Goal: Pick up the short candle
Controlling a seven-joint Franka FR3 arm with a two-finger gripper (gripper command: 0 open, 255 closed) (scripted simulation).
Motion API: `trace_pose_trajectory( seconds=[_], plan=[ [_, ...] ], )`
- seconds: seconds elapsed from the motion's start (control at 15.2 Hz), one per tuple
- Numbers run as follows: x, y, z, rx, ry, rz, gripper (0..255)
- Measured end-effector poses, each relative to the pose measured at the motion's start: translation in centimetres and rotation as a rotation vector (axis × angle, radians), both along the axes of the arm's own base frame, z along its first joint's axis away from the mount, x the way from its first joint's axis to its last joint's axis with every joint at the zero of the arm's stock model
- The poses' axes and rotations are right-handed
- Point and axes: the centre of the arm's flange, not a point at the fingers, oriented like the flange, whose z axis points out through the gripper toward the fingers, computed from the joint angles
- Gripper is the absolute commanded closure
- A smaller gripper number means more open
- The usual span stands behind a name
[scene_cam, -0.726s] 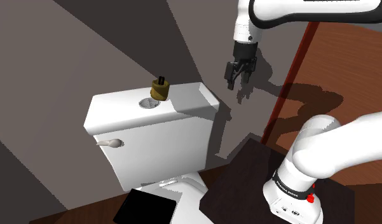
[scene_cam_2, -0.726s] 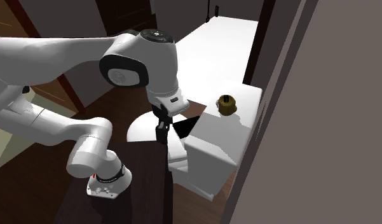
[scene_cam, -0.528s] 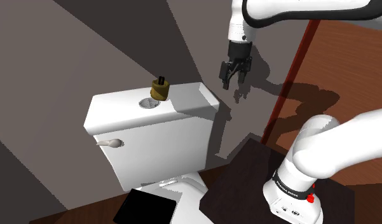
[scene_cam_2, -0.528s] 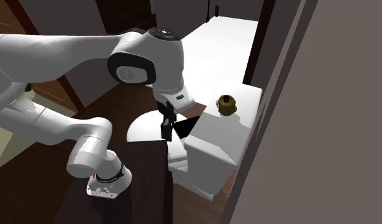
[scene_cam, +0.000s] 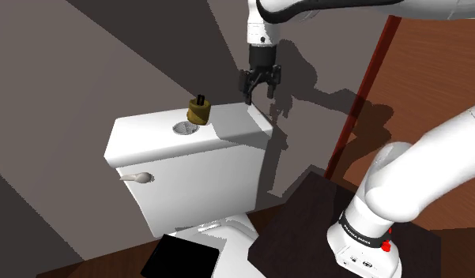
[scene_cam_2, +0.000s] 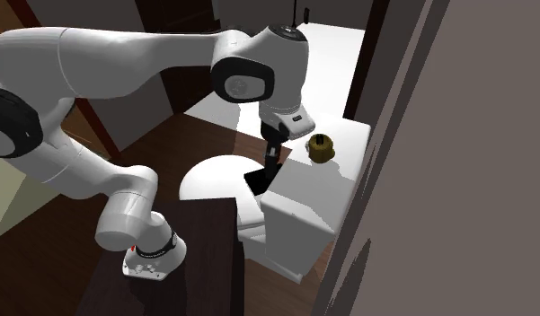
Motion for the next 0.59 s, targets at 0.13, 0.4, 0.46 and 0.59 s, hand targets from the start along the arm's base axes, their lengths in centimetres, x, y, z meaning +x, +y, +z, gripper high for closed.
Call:
trace_pose_trajectory(
  seconds=[0.13, 0.4, 0.46, 0.59],
  plan=[
    [2.1, 1.6, 0.0, 0.008, 0.008, -0.008, 0],
    [7.1, 3.7, 0.3, 0.024, 0.024, -0.025, 0],
    [8.0, 4.4, 0.2, 0.028, 0.028, -0.029, 0],
    [10.7, 5.7, 0.4, 0.036, 0.037, -0.037, 0]
  ],
)
